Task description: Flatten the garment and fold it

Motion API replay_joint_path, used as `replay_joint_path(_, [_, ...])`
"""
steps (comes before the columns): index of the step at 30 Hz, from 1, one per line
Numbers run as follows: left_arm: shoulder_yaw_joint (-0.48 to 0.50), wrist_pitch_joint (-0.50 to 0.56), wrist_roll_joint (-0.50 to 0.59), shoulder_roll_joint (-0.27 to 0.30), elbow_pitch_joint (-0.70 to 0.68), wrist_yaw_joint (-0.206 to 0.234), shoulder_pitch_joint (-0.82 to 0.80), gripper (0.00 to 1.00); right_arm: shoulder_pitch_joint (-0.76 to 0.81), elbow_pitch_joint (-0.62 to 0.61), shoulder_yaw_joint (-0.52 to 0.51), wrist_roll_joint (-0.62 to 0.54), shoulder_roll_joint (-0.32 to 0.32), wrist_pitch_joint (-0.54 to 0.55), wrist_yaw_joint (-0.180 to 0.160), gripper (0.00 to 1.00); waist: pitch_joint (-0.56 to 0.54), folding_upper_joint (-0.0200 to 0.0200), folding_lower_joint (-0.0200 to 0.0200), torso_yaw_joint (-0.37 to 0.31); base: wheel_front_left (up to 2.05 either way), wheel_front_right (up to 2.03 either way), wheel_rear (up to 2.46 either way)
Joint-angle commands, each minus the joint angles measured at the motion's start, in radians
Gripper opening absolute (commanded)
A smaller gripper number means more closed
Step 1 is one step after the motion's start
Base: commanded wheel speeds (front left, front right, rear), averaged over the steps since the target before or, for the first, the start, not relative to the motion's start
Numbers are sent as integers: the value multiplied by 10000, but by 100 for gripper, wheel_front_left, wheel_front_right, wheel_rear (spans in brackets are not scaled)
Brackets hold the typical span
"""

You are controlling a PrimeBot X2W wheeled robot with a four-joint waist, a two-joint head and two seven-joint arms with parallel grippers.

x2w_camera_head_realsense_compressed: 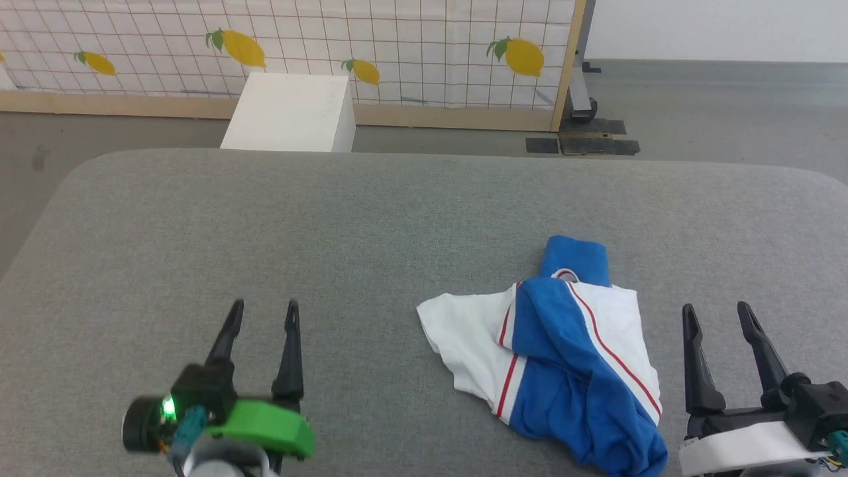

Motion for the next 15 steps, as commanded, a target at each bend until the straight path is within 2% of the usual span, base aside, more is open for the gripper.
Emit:
replay_joint_path(1, [16, -36, 86, -43, 2, -130, -515, 100, -34, 7, 4, -70, -1, -49, -15, 100, 42, 0, 1, -14, 0, 0, 0])
replay_joint_path(8, [-642, -31, 144, 524, 1188, -659, -2819, 100, -218, -22, 26, -104, -1, -49, -15, 100, 286, 0, 1, -102, 0, 0, 0])
replay_joint_path(12, [-1442, 788, -119, 849, 2384, -772, -4489, 100, -331, -48, 48, -114, -1, -49, -15, 100, 463, 0, 1, -205, 0, 0, 0])
replay_joint_path(15, [-2733, 1840, -850, 1154, 3219, -789, -5652, 100, -405, -27, 101, -102, -1, -49, -15, 100, 595, 0, 1, -320, 0, 0, 0])
